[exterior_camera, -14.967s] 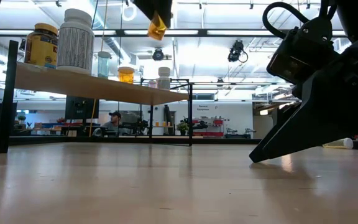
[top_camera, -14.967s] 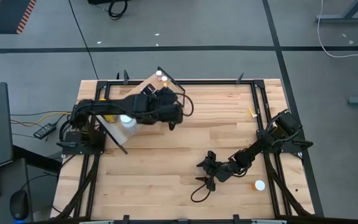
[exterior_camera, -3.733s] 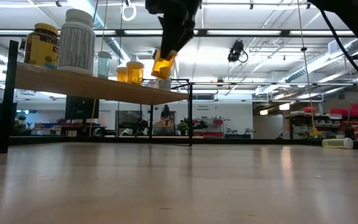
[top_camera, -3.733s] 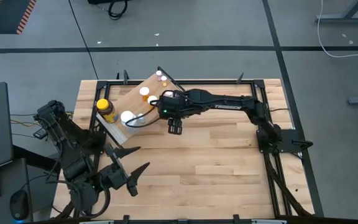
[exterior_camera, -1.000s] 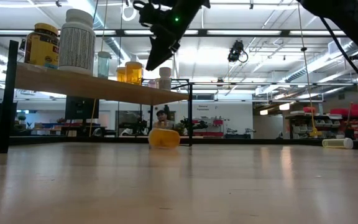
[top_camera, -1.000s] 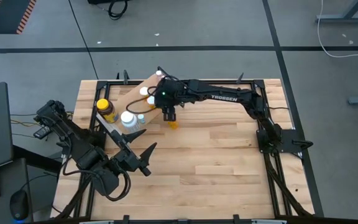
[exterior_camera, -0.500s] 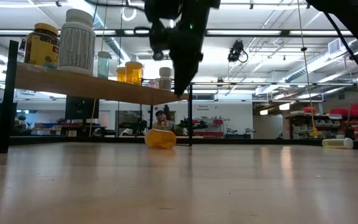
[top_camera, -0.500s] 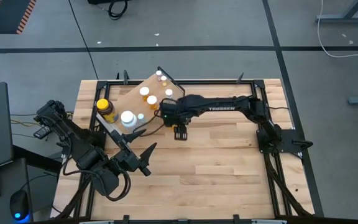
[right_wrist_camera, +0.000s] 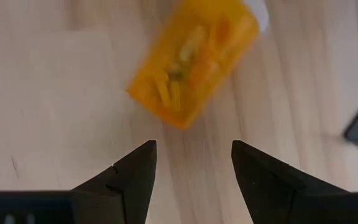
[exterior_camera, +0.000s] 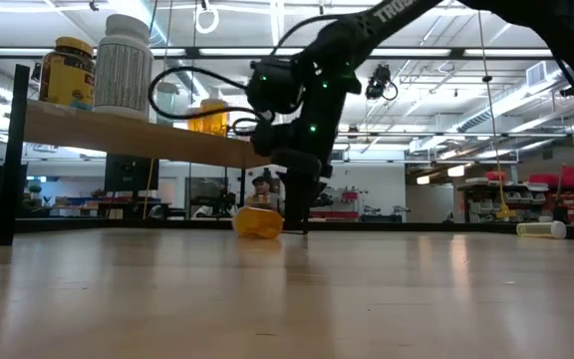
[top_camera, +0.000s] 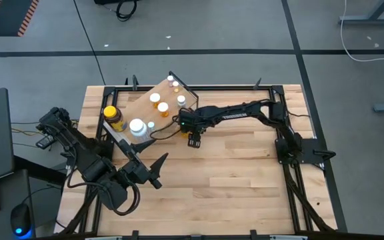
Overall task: Pick and place medicine bottles onto shelf by color
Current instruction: Put the orange pill bottle on the shelf
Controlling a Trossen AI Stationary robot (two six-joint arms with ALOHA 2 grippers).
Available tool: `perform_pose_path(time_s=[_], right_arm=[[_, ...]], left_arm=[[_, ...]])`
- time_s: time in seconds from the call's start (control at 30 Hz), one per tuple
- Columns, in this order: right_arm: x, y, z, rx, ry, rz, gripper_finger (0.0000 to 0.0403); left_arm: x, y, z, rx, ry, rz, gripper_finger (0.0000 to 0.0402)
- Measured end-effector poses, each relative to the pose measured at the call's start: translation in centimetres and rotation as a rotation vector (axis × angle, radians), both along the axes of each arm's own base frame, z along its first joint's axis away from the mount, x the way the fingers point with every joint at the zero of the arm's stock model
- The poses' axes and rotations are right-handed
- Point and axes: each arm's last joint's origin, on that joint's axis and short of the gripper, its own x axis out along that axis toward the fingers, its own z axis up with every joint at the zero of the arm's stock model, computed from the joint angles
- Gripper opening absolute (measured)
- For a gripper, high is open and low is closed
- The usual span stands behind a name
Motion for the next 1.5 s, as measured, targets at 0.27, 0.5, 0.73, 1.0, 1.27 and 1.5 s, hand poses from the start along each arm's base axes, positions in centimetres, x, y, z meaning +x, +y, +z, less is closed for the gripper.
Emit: perform_pose_path(time_s=[0.27,0.5,0.73,1.0,1.27,1.5], right_arm=[[-3.7,1.1,2.6,-0.110,-0.234,-0.067,0.0218],[-10.0,3.4,-0.2,-0.110,-0.594,-0.115,0.0218],[-11.0,2.8,-0.4,-0.111,-0.725,-0.127,0.0218],[-6.5,2.4,-1.8,-0.075,-0.570,-0.099,0.0220],[-5.0,1.8,-1.1,-0.077,-0.622,-0.076,0.0251],[-4.4,1.8,-4.3,-0.073,-0.566,-0.080,0.0292]], left_arm=[[0.0,0.0,0.0,0.000,0.000,0.000,0.0293],[0.0,0.0,0.0,-0.010,-0.010,0.000,0.0293],[0.0,0.0,0.0,-0.015,-0.014,0.001,0.0293],[0.0,0.0,0.0,-0.023,-0.022,0.001,0.0293],[0.0,0.0,0.0,-0.019,-0.018,0.000,0.0293],[0.0,0.0,0.0,-0.034,-0.033,0.001,0.0293]])
